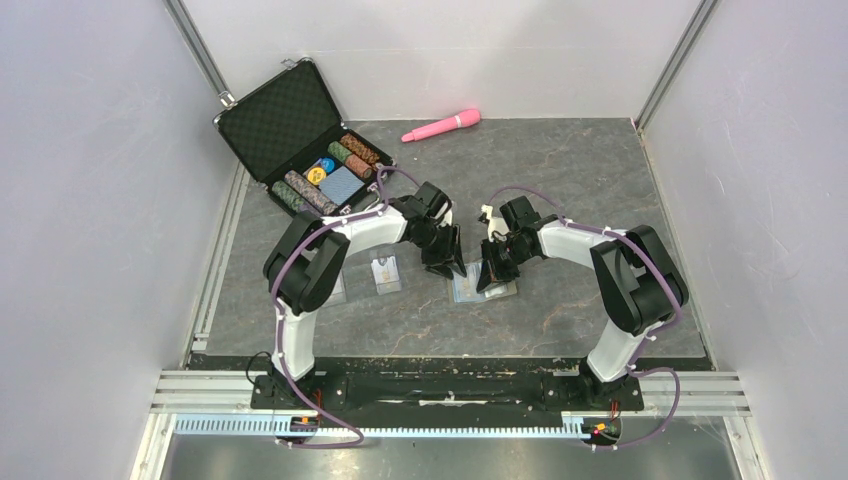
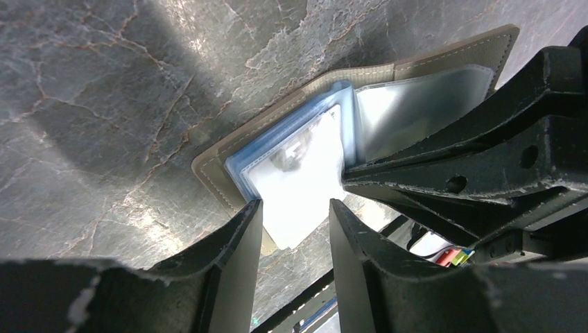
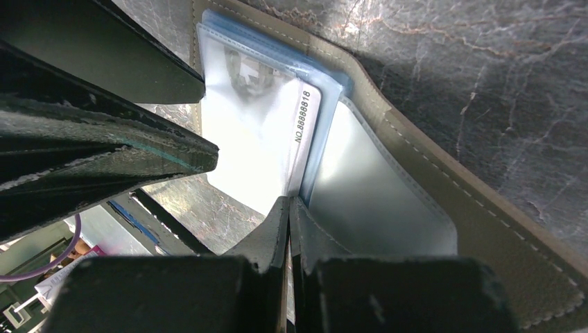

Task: Put the credit cards into the card holder
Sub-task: Turn over the card slot in the card holder.

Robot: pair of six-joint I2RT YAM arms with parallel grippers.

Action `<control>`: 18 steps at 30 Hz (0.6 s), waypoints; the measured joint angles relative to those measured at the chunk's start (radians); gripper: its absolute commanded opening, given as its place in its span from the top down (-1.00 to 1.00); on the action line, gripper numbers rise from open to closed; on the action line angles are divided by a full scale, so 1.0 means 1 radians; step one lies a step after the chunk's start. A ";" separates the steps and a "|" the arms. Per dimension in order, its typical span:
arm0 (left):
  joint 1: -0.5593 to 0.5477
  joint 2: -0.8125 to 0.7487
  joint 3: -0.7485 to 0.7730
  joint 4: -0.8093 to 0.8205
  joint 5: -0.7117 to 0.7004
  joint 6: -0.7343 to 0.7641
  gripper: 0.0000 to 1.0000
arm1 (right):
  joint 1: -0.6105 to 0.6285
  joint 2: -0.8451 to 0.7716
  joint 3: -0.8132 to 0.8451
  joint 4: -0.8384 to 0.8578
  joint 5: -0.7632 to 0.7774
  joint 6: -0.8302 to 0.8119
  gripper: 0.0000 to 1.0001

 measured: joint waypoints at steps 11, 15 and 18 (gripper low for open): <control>-0.012 0.008 0.030 -0.070 -0.060 0.019 0.01 | 0.000 0.002 0.000 0.001 -0.002 0.000 1.00; -0.012 0.008 0.034 -0.087 -0.074 0.026 0.10 | 0.000 0.002 0.000 0.000 -0.002 0.000 1.00; -0.012 0.008 0.034 -0.075 -0.071 0.026 0.15 | 0.000 0.002 0.000 0.000 -0.002 0.000 1.00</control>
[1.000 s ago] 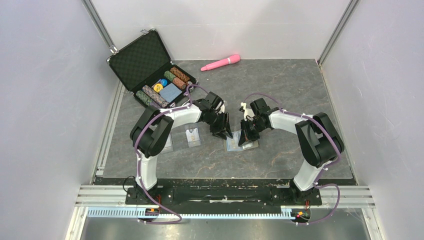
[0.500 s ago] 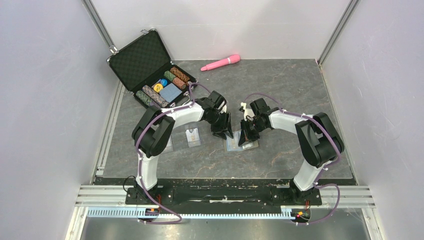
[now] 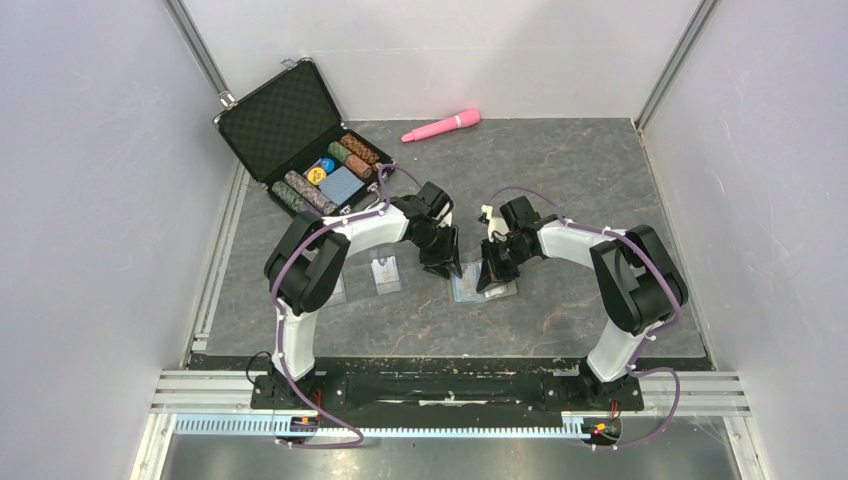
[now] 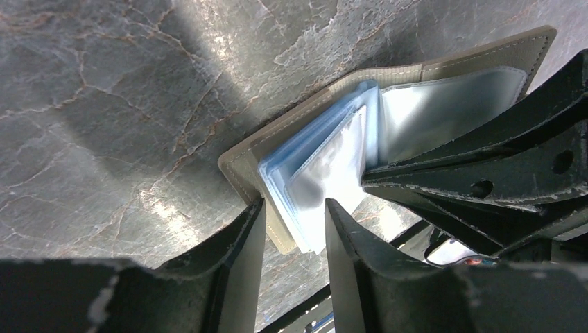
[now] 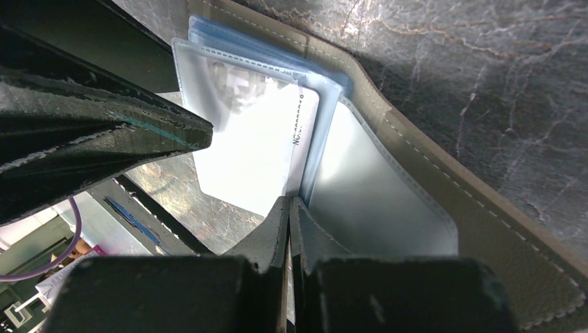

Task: Put the credit cards into the card holder
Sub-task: Turn over the card slot in the card holder.

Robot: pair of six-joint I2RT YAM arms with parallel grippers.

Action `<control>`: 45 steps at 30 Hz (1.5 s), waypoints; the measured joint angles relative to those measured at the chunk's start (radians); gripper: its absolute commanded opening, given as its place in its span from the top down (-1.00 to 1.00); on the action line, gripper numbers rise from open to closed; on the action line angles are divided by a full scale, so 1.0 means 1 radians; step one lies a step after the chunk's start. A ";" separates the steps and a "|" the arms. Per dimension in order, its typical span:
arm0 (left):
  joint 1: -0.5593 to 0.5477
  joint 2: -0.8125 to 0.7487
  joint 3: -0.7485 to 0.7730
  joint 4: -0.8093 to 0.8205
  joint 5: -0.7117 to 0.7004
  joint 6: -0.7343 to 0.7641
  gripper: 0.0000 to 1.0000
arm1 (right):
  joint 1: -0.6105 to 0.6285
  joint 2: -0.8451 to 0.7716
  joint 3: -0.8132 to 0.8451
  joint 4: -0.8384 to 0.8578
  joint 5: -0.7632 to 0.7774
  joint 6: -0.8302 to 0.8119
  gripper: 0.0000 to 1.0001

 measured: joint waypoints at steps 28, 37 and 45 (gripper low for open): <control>-0.006 -0.001 0.033 -0.006 0.001 0.022 0.25 | -0.001 0.000 0.000 0.001 0.000 0.000 1.00; -0.006 0.006 0.032 0.003 0.026 0.021 0.39 | -0.001 0.000 0.000 0.001 0.000 0.000 1.00; -0.005 0.018 0.032 0.056 0.079 0.018 0.86 | -0.001 0.000 0.000 0.006 -0.012 0.004 1.00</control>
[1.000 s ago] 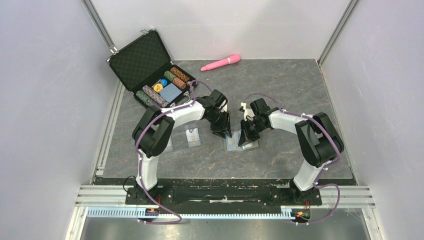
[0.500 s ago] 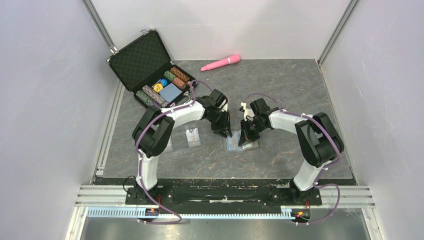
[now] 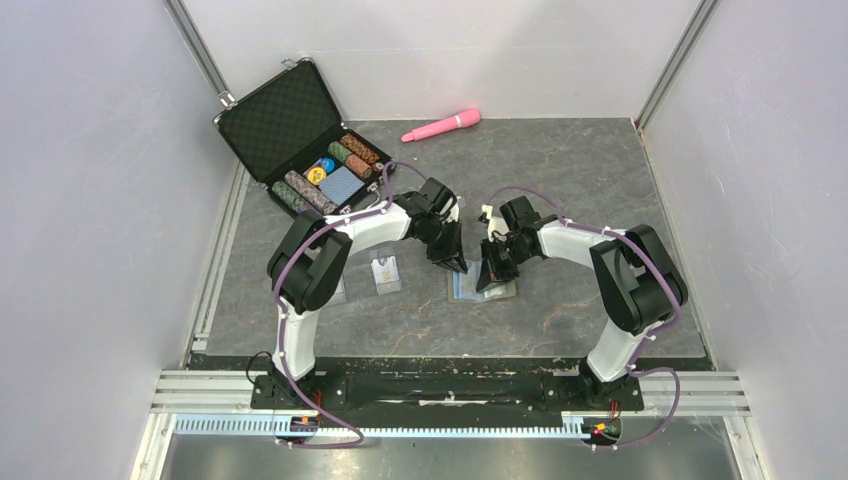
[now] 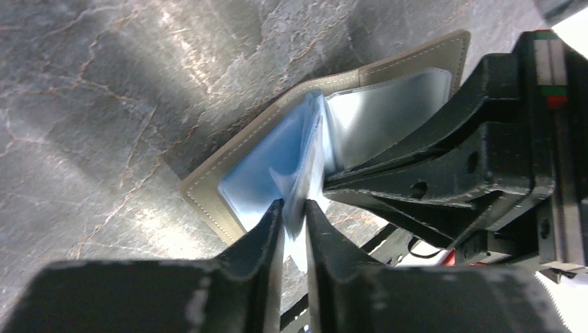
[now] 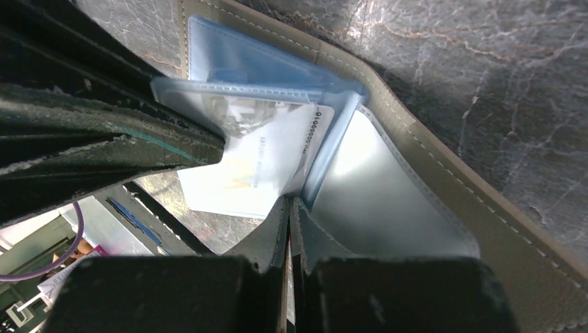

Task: Put the credit cards into the card holder
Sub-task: Turn over the card slot in the card holder.

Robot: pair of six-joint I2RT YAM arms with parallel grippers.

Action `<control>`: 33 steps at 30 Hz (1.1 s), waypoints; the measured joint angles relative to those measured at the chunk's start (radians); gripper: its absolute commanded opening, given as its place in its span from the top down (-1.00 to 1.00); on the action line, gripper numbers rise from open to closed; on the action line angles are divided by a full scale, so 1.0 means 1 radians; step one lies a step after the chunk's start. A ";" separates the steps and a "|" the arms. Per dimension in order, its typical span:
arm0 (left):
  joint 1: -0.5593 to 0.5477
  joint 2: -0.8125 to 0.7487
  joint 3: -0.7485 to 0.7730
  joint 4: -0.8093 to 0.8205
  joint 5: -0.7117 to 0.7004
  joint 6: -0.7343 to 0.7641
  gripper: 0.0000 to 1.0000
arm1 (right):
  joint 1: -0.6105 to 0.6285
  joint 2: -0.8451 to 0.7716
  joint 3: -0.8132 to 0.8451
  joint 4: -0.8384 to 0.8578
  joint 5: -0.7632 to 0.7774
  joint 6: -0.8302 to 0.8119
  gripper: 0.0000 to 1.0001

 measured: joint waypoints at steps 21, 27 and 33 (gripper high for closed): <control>0.014 -0.021 0.074 -0.219 -0.029 0.040 0.26 | -0.053 -0.056 0.025 0.153 -0.115 0.119 0.22; 0.006 -0.014 0.094 -0.223 0.031 0.037 0.15 | -0.106 -0.095 0.025 0.206 -0.147 0.159 0.21; -0.007 0.022 0.116 -0.182 0.099 0.019 0.15 | -0.150 -0.131 -0.002 0.259 -0.174 0.185 0.23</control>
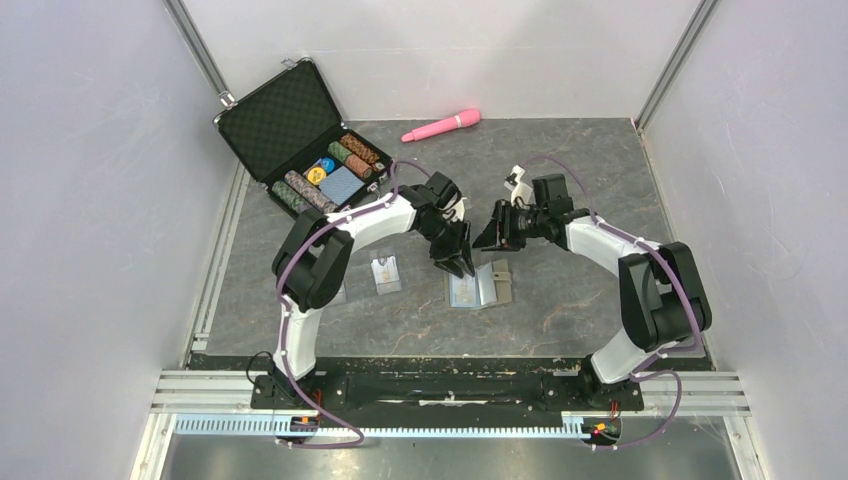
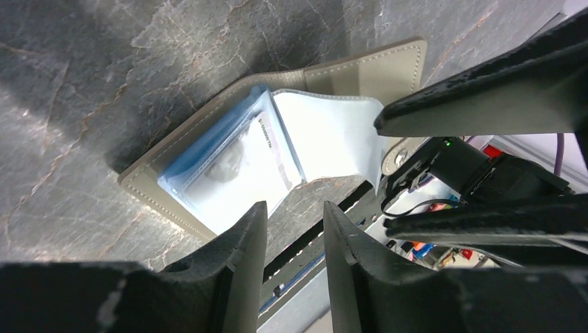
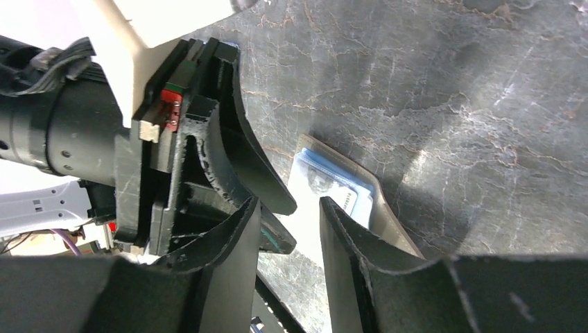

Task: Put the credit cards into the card holder
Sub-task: Turn over the card slot in the card holder.

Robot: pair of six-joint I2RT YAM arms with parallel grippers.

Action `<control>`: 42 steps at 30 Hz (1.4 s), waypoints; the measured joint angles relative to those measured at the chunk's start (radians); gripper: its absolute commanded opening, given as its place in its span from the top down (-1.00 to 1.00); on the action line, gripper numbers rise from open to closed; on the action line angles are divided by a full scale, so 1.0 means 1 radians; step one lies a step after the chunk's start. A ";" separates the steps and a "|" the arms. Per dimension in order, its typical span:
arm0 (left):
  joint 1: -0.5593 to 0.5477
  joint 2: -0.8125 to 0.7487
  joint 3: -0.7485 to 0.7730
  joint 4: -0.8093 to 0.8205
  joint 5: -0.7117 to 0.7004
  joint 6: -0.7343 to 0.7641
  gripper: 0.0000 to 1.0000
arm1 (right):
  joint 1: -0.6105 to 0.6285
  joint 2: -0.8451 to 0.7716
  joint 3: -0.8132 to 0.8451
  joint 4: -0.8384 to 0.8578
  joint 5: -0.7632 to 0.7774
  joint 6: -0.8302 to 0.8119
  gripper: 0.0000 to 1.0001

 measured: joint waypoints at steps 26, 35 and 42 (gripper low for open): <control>0.026 -0.012 -0.048 -0.029 -0.112 0.001 -0.02 | 0.112 0.073 -0.033 -0.174 0.127 -0.129 1.00; 0.026 -0.012 -0.048 -0.022 -0.106 0.001 0.06 | 0.111 0.100 -0.050 -0.201 0.179 -0.166 1.00; 0.026 -0.023 -0.048 -0.016 -0.110 0.001 0.08 | 0.111 0.102 -0.052 -0.196 0.179 -0.167 1.00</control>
